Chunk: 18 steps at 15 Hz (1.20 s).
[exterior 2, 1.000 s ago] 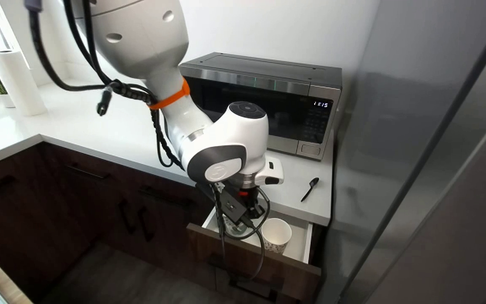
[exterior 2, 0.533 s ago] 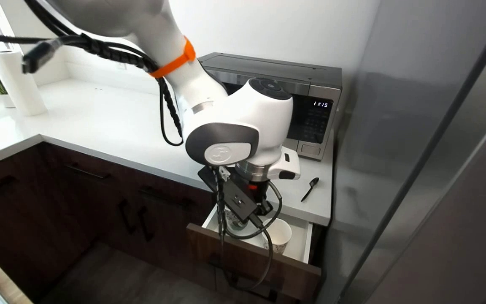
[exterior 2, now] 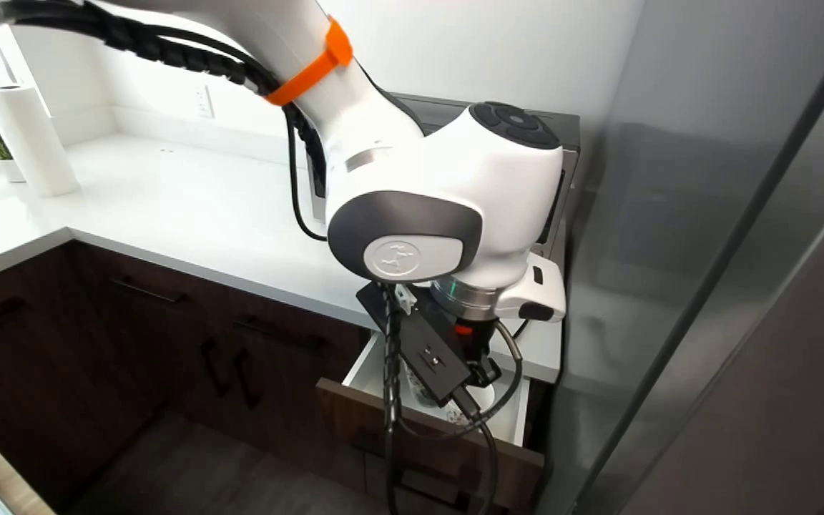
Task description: Put the cups together, lay them down, and then close the drawer
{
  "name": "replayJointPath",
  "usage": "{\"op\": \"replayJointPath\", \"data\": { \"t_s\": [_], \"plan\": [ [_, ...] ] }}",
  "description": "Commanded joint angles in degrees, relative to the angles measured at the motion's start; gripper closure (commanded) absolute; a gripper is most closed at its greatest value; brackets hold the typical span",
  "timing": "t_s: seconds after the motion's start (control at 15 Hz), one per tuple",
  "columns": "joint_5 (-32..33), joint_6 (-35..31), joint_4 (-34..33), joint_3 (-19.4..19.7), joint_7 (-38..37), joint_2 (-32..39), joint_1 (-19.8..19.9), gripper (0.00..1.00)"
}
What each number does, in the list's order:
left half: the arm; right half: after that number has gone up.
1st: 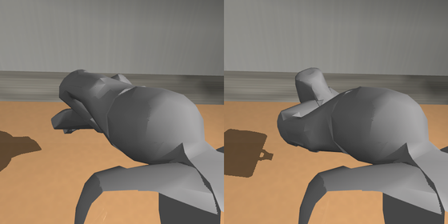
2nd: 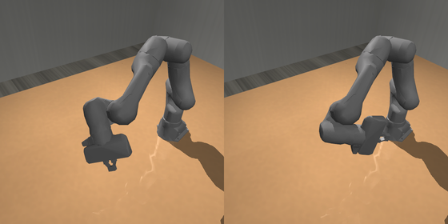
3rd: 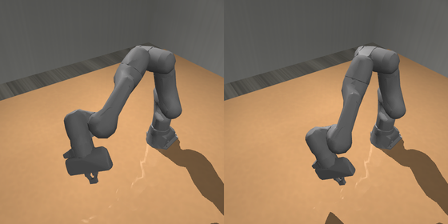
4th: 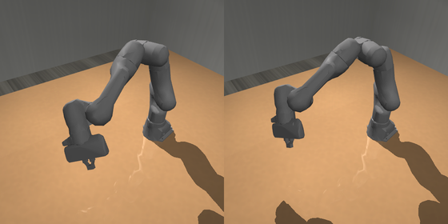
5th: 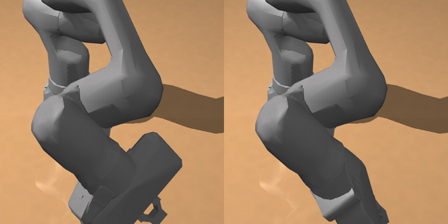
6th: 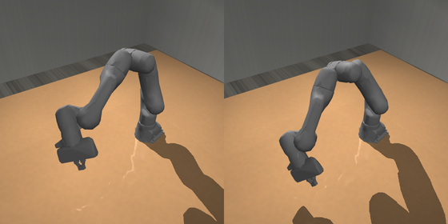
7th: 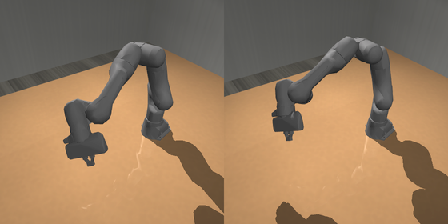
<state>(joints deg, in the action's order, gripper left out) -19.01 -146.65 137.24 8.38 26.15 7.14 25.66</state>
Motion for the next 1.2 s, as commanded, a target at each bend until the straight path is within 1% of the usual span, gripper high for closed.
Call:
{"op": "replayJointPath", "data": {
  "t_s": [0.0,0.2,0.47,0.8,1.0,1.13],
  "plan": [
    [-3.20,-3.36,0.43,1.88,0.16,0.76,-2.09,0.99],
    [-7.39,-6.58,-0.12,1.33,1.06,2.26,-2.39,0.99],
    [-10.70,-9.98,-1.18,0.30,1.14,5.08,-2.40,0.99],
    [-17.10,-14.72,-3.76,-2.97,3.69,9.26,-0.70,0.99],
    [-19.75,-16.15,-5.59,-4.42,4.84,11.52,-0.06,0.99],
    [-20.20,-16.15,-6.78,-4.90,4.84,13.06,0.21,0.99]
  ]
}}
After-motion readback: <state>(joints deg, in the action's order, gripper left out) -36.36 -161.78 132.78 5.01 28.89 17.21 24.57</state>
